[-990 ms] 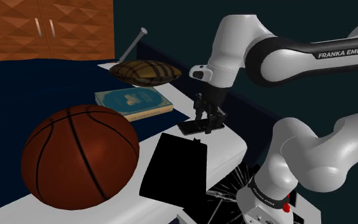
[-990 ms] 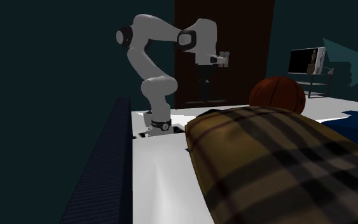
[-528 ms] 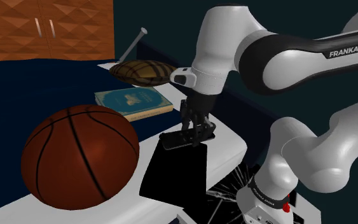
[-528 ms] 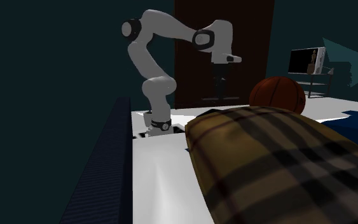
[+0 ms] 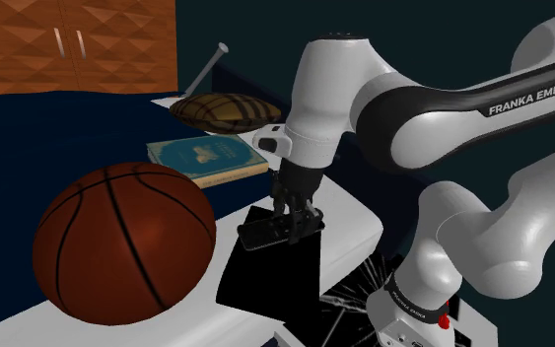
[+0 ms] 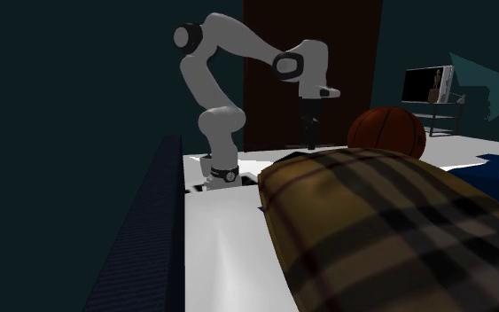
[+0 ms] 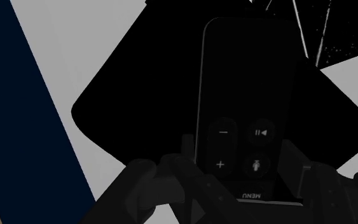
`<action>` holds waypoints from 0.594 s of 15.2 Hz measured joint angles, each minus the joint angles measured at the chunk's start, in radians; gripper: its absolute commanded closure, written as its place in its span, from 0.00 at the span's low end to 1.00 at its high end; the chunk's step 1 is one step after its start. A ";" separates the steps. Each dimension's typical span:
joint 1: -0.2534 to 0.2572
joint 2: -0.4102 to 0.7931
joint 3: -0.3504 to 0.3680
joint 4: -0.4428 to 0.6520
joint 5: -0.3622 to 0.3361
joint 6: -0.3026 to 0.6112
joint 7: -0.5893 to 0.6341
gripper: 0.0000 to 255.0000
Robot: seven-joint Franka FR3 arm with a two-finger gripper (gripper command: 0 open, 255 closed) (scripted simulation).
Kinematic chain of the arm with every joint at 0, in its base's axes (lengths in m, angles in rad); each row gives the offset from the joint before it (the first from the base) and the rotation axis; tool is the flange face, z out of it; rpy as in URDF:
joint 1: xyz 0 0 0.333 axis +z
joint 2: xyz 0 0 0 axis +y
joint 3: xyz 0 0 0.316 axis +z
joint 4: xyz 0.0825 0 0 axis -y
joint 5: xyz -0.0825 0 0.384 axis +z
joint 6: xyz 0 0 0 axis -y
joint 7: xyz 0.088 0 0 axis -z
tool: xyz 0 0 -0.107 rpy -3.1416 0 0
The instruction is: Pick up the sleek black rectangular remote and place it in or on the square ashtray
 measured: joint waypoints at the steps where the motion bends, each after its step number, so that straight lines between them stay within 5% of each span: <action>1: 0.001 0.002 0.001 -0.011 0.001 0.013 0.001 1.00; 9: 0.000 0.054 0.002 -0.075 0.002 0.129 -0.001 1.00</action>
